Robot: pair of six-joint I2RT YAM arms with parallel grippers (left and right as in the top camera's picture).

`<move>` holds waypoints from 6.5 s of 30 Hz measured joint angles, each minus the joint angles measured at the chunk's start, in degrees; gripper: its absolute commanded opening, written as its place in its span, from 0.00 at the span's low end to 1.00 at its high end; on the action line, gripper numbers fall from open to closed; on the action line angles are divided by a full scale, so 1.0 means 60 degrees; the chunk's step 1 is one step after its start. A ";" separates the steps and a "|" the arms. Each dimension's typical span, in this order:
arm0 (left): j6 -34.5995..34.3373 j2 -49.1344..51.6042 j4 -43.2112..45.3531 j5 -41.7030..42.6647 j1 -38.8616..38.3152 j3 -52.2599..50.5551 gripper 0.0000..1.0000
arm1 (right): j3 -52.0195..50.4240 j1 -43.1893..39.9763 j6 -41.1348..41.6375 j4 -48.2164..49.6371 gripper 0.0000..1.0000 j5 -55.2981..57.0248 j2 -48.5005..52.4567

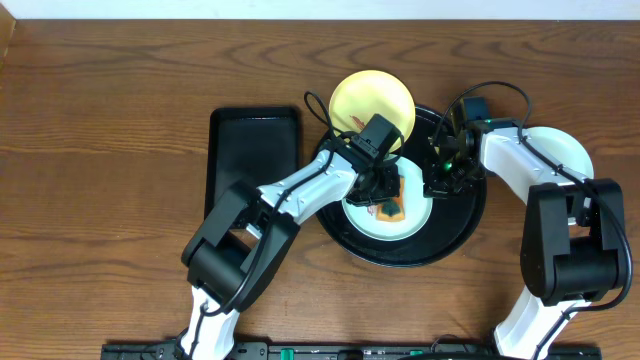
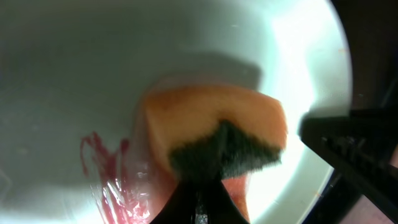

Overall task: Clean dirty plates on tray and stack at the side
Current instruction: 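Carry sponge with left gripper onto the green plate and scrub, then scrub the green plate with the sponge, then return sponge to black tray, then lift the green plate off the round tray with the right gripper, then carry the green plate right and stack it on the other green plate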

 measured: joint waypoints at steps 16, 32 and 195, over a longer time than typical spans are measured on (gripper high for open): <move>0.0222 0.0025 -0.3013 -0.3534 0.0011 0.0845 0.08 | 0.0000 0.0000 0.0000 -0.0022 0.01 0.0000 0.0000; -0.0240 0.0186 -0.0189 -0.2506 -0.0157 0.0641 0.08 | 0.0000 0.0106 0.0109 -0.0117 0.01 -0.0007 0.0000; 0.3548 -0.7566 -0.5304 -0.2193 0.5712 -0.0237 0.86 | -0.0022 0.7461 -0.6754 1.1468 0.01 0.9235 -0.1690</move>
